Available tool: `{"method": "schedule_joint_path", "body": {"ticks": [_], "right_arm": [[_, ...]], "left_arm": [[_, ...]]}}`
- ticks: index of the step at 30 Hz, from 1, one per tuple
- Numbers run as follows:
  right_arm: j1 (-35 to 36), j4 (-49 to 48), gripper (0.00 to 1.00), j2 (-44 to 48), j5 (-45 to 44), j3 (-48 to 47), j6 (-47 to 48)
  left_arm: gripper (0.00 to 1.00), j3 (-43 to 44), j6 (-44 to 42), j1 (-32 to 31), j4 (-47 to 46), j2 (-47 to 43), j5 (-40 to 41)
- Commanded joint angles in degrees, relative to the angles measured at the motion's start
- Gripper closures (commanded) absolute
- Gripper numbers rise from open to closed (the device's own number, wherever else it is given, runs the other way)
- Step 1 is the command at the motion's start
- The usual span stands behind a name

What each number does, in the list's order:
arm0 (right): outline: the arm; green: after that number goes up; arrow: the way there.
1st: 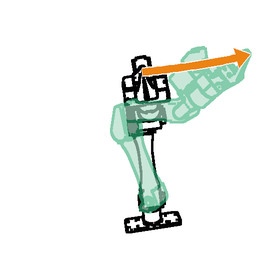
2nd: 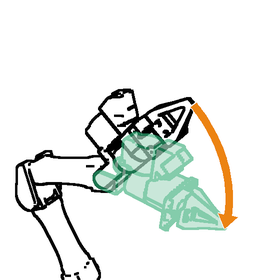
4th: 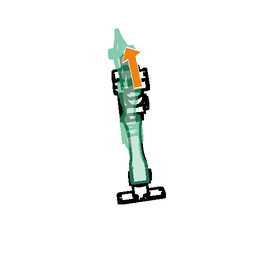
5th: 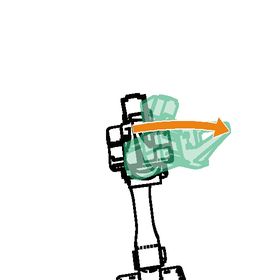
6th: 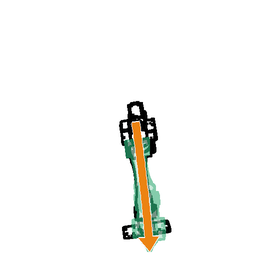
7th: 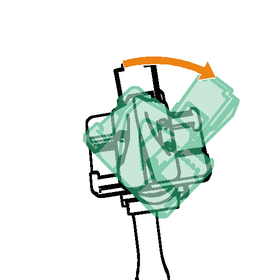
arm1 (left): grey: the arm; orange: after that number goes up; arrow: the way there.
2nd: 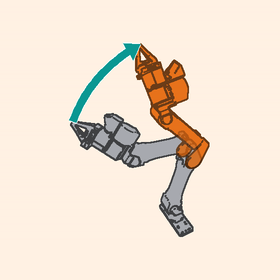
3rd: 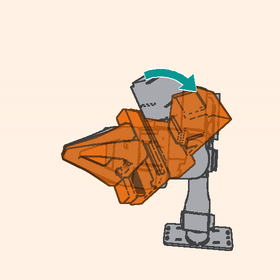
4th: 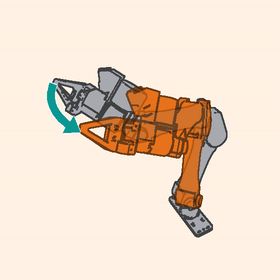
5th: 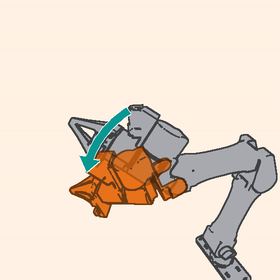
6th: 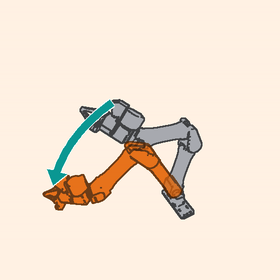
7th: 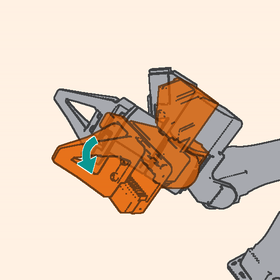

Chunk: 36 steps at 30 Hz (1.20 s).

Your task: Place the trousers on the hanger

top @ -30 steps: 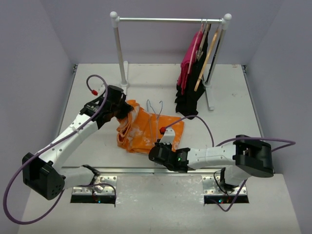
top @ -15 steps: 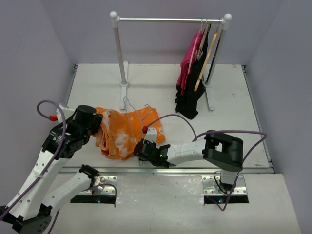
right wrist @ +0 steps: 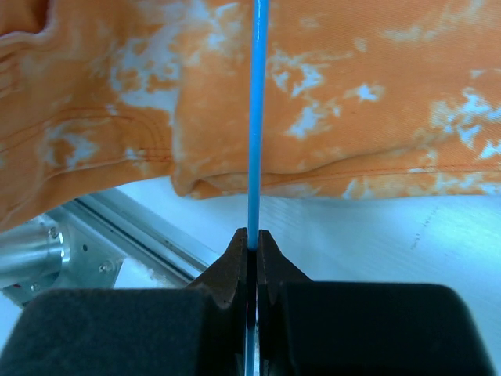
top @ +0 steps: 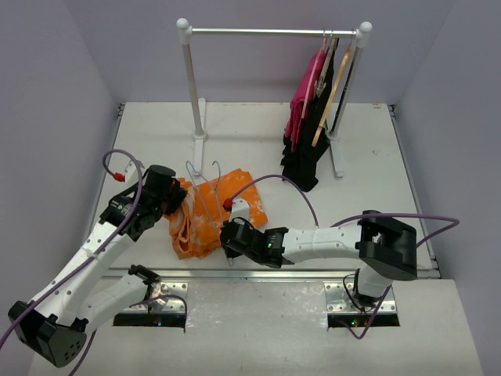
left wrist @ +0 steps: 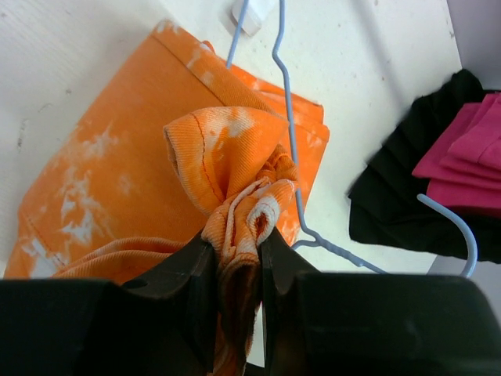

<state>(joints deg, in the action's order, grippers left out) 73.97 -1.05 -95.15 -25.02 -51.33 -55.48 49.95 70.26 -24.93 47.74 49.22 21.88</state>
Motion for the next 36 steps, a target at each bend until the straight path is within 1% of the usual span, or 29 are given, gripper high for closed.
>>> {"method": "schedule_joint_path", "body": {"ticks": [1, 4, 7, 11, 14, 18, 21, 24, 26, 28, 29, 32, 33, 36], "right_arm": [[0.1, -3.4, 1.00, 0.3, 0.8, 0.3, 2.9], [0.2, -4.8, 1.00, 0.4, -1.7, 2.8, 0.6], [0.1, -3.4, 1.00, 1.4, -5.8, 3.2, -0.3], [0.2, -2.3, 1.00, 4.2, -10.3, 3.5, 0.7], [0.1, -3.0, 1.00, 5.7, -11.5, 4.9, 2.3], [-0.4, -4.0, 1.00, 6.2, -10.7, 5.4, 7.8], [-3.2, -6.3, 1.00, 6.6, -4.0, 7.7, 11.5], [-4.0, -7.4, 1.00, 7.3, -2.2, 9.8, 10.9], [-4.1, -7.4, 1.00, 7.1, -2.0, 10.0, 10.3], [-4.1, -7.3, 1.00, 6.9, -0.8, 9.8, 10.7], [-4.1, -7.2, 1.00, 6.7, 0.6, 9.3, 11.1], [-4.1, -7.1, 1.00, 6.2, 3.5, 8.1, 12.1], [-4.1, -6.6, 1.00, 6.0, 3.7, 7.7, 11.7], [-5.2, -6.1, 1.00, 5.7, 3.6, 7.9, 10.1]], "left_arm": [[1.00, -1.9, -0.5, 0.1, -10.6, 2.7, -8.2], [1.00, -4.8, 3.6, 0.1, -12.3, 7.3, -11.5], [1.00, -7.2, 6.0, 0.1, -14.9, 9.7, -13.3], [1.00, -7.9, 5.8, 0.0, -19.0, 14.2, -15.4], [1.00, -6.4, 4.9, 0.0, -20.6, 17.4, -17.0], [1.00, -5.4, 1.5, 0.1, -24.5, 22.6, -20.7], [1.00, -4.8, -1.1, 0.9, -27.3, 26.3, -21.4], [1.00, -4.2, -5.2, 1.7, -31.2, 29.2, -24.2], [1.00, -3.0, -7.4, 1.8, -31.4, 30.7, -24.3], [1.00, -1.6, -11.2, 1.9, -31.0, 32.2, -24.6], [1.00, 0.1, -14.5, 2.2, -31.0, 33.6, -25.1], [1.00, 3.0, -20.2, 3.2, -32.8, 35.7, -26.1], [0.99, 3.1, -21.9, 3.4, -34.8, 35.9, -26.7], [0.86, 1.6, -24.4, 3.5, -41.2, 35.7, -29.3]]}}
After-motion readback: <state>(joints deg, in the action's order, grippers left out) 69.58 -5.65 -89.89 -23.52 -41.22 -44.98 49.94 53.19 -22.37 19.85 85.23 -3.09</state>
